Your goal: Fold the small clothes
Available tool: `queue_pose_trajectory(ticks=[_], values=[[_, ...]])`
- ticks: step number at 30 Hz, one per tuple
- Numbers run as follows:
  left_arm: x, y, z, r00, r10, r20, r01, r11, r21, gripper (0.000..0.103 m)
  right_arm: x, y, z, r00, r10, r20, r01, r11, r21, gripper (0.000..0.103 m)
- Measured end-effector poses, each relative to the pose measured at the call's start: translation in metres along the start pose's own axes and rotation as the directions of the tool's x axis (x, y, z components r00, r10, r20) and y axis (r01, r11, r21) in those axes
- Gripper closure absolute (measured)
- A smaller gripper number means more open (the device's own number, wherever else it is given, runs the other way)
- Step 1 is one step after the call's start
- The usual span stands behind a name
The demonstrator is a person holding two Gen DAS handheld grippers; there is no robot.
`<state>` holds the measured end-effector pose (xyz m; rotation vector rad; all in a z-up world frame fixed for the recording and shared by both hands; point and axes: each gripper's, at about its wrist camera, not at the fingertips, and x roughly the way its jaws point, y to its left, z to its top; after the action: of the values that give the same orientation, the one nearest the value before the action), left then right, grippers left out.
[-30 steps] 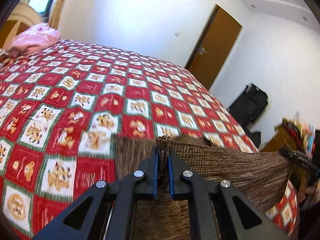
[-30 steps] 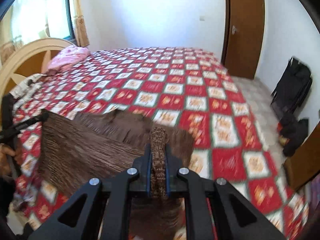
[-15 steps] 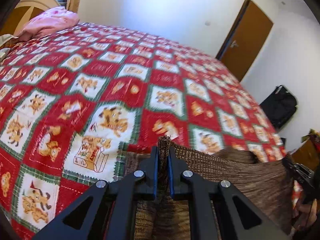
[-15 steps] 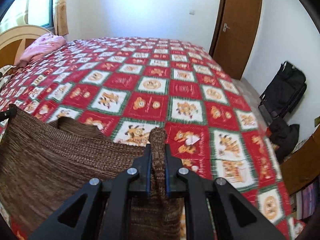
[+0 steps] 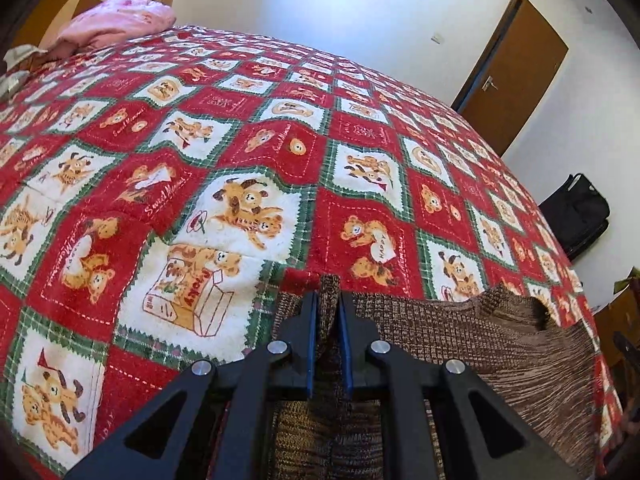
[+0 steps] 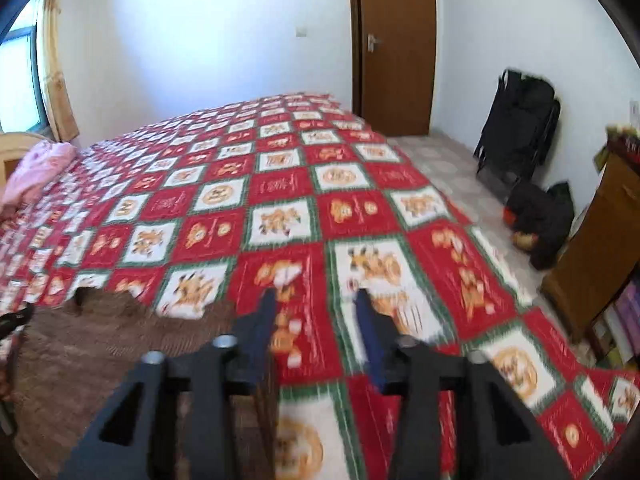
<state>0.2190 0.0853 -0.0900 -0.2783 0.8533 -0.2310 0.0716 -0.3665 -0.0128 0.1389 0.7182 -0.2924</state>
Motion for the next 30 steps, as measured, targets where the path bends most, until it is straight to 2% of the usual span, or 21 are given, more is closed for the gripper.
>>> queue_pose_trajectory(ticks=[2, 5, 7, 9, 10, 13, 14, 17, 21, 24, 27, 29, 30], values=[[0.002, 0.0, 0.001, 1.0, 0.003, -0.008, -0.003, 1.0, 0.004, 0.091, -0.006, 0.002, -0.009, 0.999, 0.023, -0.038, -0.024, 1.0, -0.012, 0.07], [-0.003, -0.005, 0.004, 0.999, 0.018, -0.03, -0.016, 0.999, 0.045, 0.091, -0.009, 0.02, -0.026, 0.996, 0.056, -0.068, -0.063, 0.993, -0.103, 0.08], [-0.017, -0.01, 0.005, 0.999, 0.041, -0.033, -0.038, 0.996, 0.076, 0.091, -0.007, 0.033, -0.035, 0.991, 0.1, -0.091, -0.112, 0.984, -0.137, 0.08], [-0.039, -0.013, 0.003, 0.999, 0.051, -0.005, -0.05, 0.994, 0.1, 0.091, -0.006, 0.045, -0.043, 0.978, 0.159, -0.133, -0.179, 0.972, -0.154, 0.08], [-0.05, -0.016, 0.0, 0.998, 0.06, 0.003, -0.06, 0.991, 0.118, 0.091, -0.004, 0.047, -0.047, 0.975, 0.163, -0.152, -0.188, 0.968, -0.167, 0.08], [-0.072, -0.021, -0.015, 0.998, 0.057, -0.001, -0.056, 0.987, 0.147, 0.091, 0.016, 0.049, -0.065, 0.959, 0.104, -0.262, -0.152, 0.974, -0.169, 0.081], [-0.08, -0.022, -0.025, 0.999, 0.049, -0.017, -0.046, 0.988, 0.148, 0.091, 0.017, 0.045, -0.069, 0.957, 0.111, -0.268, -0.155, 0.977, -0.148, 0.081], [-0.1, -0.022, -0.05, 0.999, 0.047, -0.023, -0.042, 0.983, 0.18, 0.091, -0.007, 0.037, -0.07, 0.967, 0.061, -0.246, -0.091, 0.989, -0.115, 0.078], [-0.113, -0.036, -0.084, 0.997, 0.08, 0.017, -0.082, 0.966, 0.243, 0.091, -0.055, 0.049, -0.083, 0.975, 0.125, -0.186, -0.149, 0.982, -0.118, 0.077], [-0.103, -0.045, -0.101, 0.991, 0.133, -0.011, -0.125, 0.955, 0.268, 0.09, -0.076, 0.064, -0.104, 0.973, 0.137, -0.185, -0.162, 0.979, -0.127, 0.077], [-0.089, -0.045, -0.114, 0.976, 0.212, -0.052, -0.191, 0.943, 0.273, 0.09, -0.074, 0.072, -0.123, 0.965, 0.148, -0.214, -0.175, 0.978, -0.112, 0.077], [-0.091, -0.046, -0.12, 0.973, 0.231, -0.02, -0.215, 0.932, 0.291, 0.087, -0.062, 0.068, -0.132, 0.958, 0.136, -0.252, -0.159, 0.984, -0.075, 0.077], [-0.093, -0.046, -0.122, 0.968, 0.25, -0.009, -0.236, 0.925, 0.296, 0.074, -0.056, 0.064, -0.139, 0.95, 0.139, -0.28, -0.157, 0.987, -0.043, 0.078]])
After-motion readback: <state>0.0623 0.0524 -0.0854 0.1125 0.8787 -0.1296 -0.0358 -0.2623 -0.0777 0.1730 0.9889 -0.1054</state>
